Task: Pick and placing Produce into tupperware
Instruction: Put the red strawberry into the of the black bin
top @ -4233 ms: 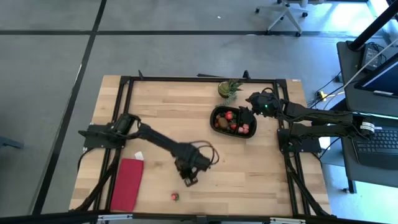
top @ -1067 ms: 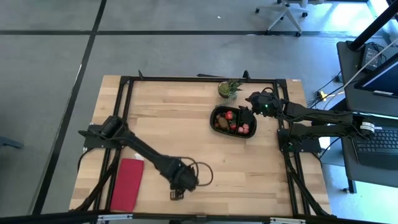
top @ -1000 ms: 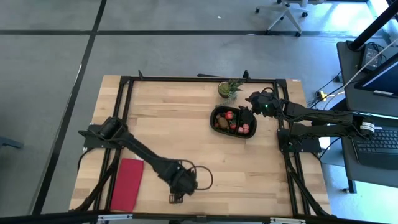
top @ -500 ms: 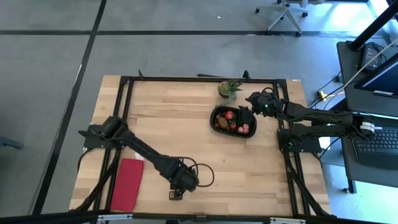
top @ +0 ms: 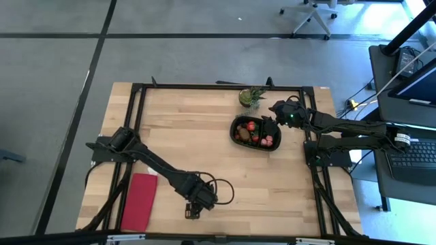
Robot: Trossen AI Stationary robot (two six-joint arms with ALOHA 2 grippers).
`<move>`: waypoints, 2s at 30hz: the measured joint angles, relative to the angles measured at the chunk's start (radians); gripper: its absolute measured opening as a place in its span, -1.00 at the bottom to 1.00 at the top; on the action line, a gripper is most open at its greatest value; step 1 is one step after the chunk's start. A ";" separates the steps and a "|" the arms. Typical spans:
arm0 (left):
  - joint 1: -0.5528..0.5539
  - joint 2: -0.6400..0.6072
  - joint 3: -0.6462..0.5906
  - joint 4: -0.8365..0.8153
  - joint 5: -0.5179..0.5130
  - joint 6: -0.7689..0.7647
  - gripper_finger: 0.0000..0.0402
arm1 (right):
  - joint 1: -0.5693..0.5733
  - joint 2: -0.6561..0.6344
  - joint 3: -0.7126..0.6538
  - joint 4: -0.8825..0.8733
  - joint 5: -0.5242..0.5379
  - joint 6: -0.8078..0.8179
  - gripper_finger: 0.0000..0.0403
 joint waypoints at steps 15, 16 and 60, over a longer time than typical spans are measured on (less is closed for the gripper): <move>-0.030 -0.016 0.000 0.003 0.039 0.072 0.84 | 0.000 0.000 0.000 -0.005 0.000 -0.004 0.33; -0.041 -0.020 0.000 0.007 0.039 0.070 0.84 | 0.000 0.000 0.000 -0.008 0.000 -0.004 0.33; -0.141 -0.019 -0.187 0.315 -0.025 0.237 0.81 | 0.000 0.001 0.000 -0.011 0.000 0.008 0.33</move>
